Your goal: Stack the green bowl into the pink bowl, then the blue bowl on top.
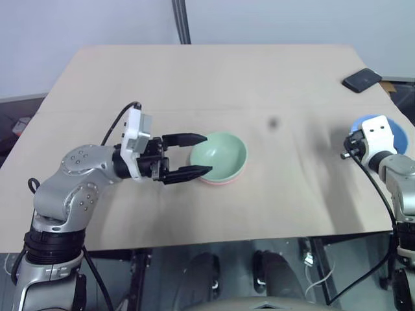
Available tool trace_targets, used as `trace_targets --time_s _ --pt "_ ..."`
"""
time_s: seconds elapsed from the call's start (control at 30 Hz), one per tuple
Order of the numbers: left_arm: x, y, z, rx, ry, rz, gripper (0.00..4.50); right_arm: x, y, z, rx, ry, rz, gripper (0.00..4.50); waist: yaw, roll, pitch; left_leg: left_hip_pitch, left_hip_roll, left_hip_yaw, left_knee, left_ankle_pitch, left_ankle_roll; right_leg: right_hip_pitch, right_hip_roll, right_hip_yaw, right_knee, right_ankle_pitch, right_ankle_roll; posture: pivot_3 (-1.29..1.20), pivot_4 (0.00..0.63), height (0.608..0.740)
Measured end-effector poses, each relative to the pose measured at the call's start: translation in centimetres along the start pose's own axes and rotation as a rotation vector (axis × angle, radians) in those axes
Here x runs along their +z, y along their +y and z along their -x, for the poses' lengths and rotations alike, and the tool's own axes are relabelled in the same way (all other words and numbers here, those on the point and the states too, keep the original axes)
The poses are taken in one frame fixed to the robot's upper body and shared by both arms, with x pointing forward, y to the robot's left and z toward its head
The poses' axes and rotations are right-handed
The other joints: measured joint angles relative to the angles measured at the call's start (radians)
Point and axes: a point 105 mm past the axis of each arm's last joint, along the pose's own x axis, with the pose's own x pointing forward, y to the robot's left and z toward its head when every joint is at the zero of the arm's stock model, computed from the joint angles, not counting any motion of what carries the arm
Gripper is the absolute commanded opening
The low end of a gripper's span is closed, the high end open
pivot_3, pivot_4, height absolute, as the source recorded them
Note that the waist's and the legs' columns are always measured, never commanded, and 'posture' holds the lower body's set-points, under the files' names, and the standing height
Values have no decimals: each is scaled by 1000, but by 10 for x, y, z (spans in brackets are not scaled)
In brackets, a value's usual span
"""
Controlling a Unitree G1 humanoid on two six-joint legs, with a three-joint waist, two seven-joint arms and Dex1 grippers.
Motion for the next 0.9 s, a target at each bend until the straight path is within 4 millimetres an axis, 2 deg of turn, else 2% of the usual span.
trace_targets --time_s 0.1,0.2,0.3,0.37,0.43,0.53,0.57,0.6,0.63,0.67,0.73,0.77,0.87,0.9 --pt "-10 7 5 63 5 22 3814 42 35 6 203 -190 38 34 -8 0 0 1 2 1 0 0 0 0 2 1 0 0 0 0 150 739" --pt "-21 15 14 135 16 49 3814 102 103 31 547 -454 70 34 -9 0 0 0 3 0 0 0 0 -1 2 0 0 0 0 0 150 739" --pt "-29 22 22 197 46 51 3814 141 155 61 803 -624 117 34 1 0 0 0 2 -1 0 0 0 0 0 -1 0 0 0 0 150 739" --pt "-35 23 26 227 75 48 3814 150 178 74 918 -663 168 34 14 -1 0 -1 0 -1 0 -1 1 0 -2 -3 -1 0 -1 0 150 739" --pt "-40 24 30 252 99 42 3814 149 192 77 991 -663 206 34 18 -1 0 -1 0 -1 0 -1 2 1 -3 -3 -3 0 -1 0 150 739" --pt "-47 21 33 272 118 56 3814 131 220 76 1171 -594 273 34 21 -1 0 -1 0 -1 0 -1 2 1 -3 -4 -3 -1 -3 0 150 739" --pt "-48 19 33 273 119 57 3814 126 224 75 1203 -567 276 34 22 -1 0 -1 0 -1 0 -1 2 0 -3 -4 -3 -1 -3 0 150 739" --pt "-48 18 33 275 121 57 3814 119 229 72 1231 -537 290 752 23 -1 0 -1 0 -1 0 -1 2 0 -3 -4 -3 -1 -3 0 150 739" --pt "-48 17 33 279 122 53 3814 110 230 65 1237 -505 356 1123 22 -1 0 -1 0 -1 0 -1 2 0 -3 -4 -2 -1 -3 0 150 739" --pt "-47 16 34 283 122 48 3814 105 228 61 1229 -483 383 1701 22 -1 0 -1 0 -1 0 -1 2 0 -3 -4 -2 -1 -3 0 150 739" --pt "-46 15 35 289 121 45 3814 103 227 57 1218 -477 392 2647 22 -1 0 -1 0 -1 0 -1 1 0 -3 -4 -2 -1 -3 0 150 739" --pt "-46 15 36 294 120 45 3814 102 226 56 1218 -474 390 2906 21 -1 0 -1 0 -1 0 -1 1 0 -3 -4 -2 -1 -3 0 150 739" --pt "-46 10 35 290 121 45 3814 105 224 56 1212 -485 370 4208 21 -1 0 -1 0 -1 0 -1 1 0 -3 -4 -1 0 -1 0 150 739" --pt "-46 9 35 288 122 47 3814 108 221 56 1200 -495 365 4438 21 -1 0 -1 0 -1 0 -1 1 0 -3 -4 -1 0 -1 0 150 739"
